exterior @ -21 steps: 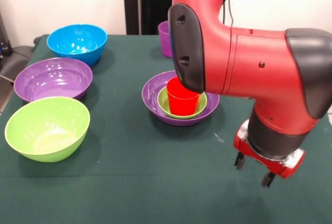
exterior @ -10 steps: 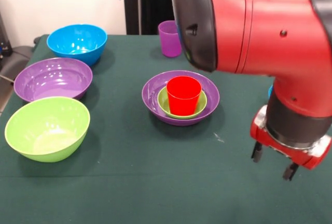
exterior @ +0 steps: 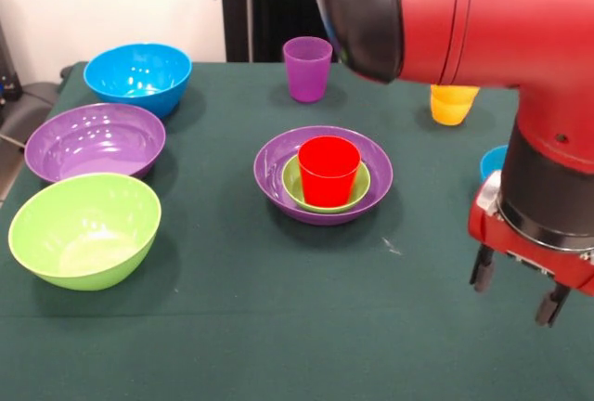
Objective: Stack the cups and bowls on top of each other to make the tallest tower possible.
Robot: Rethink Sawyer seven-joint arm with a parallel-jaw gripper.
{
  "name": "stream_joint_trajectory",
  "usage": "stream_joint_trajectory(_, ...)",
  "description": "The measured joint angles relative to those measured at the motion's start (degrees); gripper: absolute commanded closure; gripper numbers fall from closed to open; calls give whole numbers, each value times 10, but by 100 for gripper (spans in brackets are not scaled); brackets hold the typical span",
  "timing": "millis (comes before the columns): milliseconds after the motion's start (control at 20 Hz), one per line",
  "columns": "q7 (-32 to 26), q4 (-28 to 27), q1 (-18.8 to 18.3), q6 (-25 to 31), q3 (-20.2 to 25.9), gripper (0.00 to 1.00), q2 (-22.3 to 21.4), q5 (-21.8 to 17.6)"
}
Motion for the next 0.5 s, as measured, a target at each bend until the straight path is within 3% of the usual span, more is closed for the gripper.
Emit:
stream_joint_trajectory(200,0,37,10,-7,8,0,-25,-15)
stream_joint_trajectory(300,0,89,20,-25,18,0,-56,-29)
stream_joint_trajectory(400,0,181,34,-64,31,0,-110,-49)
stream_joint_trajectory(500,0,223,39,-86,37,0,-136,-57)
